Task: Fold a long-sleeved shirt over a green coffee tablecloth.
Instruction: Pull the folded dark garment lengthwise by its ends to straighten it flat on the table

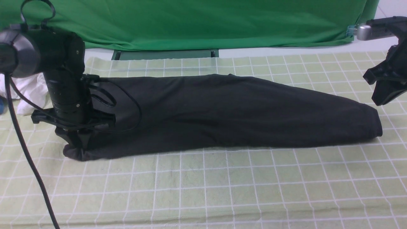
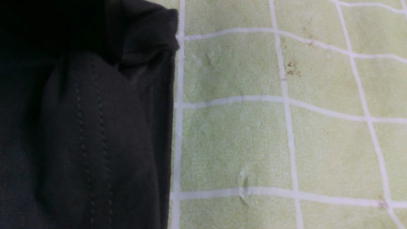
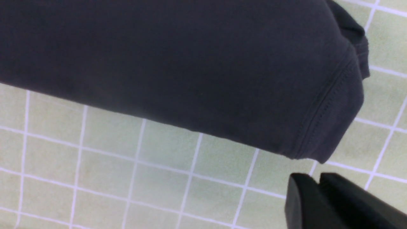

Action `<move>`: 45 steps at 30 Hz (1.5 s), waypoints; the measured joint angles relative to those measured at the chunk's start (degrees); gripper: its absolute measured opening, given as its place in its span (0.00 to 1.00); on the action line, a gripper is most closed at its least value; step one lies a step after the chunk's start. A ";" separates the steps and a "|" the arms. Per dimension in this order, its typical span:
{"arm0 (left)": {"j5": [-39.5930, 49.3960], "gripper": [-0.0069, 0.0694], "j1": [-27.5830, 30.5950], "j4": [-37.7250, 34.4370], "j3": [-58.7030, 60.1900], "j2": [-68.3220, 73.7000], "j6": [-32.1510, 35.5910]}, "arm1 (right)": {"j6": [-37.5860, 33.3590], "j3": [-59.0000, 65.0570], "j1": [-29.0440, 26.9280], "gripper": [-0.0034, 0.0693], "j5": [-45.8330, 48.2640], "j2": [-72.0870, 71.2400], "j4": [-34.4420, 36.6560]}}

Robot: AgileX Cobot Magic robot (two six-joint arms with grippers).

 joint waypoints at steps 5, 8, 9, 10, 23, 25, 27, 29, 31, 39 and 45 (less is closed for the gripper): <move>2.40 0.12 -0.05 0.54 0.04 -1.96 0.64 | -0.75 0.00 0.00 0.15 0.07 0.00 0.00; 3.90 0.12 -0.05 0.84 0.04 -3.48 0.64 | -0.84 0.00 0.00 0.16 0.07 0.00 0.00; 4.11 0.12 -0.05 0.91 0.04 -3.79 0.64 | -0.84 0.00 0.00 0.17 0.07 0.00 0.00; 4.37 0.12 -0.05 0.76 0.06 -3.90 0.71 | -0.76 0.00 0.00 0.18 -0.11 0.00 0.00; 5.02 0.50 -0.05 5.33 0.11 -4.41 -0.59 | 5.37 0.00 0.00 0.88 -7.16 1.57 -3.30; 5.06 0.61 0.00 6.39 0.17 -5.31 -1.33 | 7.36 0.00 0.00 0.91 -8.40 2.78 -5.14; 5.14 0.68 0.04 6.63 0.17 -6.20 -1.43 | 8.41 0.00 0.00 0.92 -9.29 3.80 -5.96; 5.20 0.77 0.04 6.28 0.18 -8.57 -1.55 | 9.24 0.00 0.00 0.92 -10.75 5.77 -6.59; 5.20 0.81 0.04 4.66 0.29 -10.56 -1.55 | 9.93 0.00 0.00 0.92 -11.55 7.41 -6.69; 0.95 0.53 -1.20 -2.90 5.67 -24.77 -0.88 | 11.87 0.00 -0.65 0.87 -12.12 14.03 -6.31; -3.43 0.14 -1.69 -4.96 10.02 -36.20 0.91 | 11.03 -0.25 -0.65 0.71 -12.31 15.96 -4.30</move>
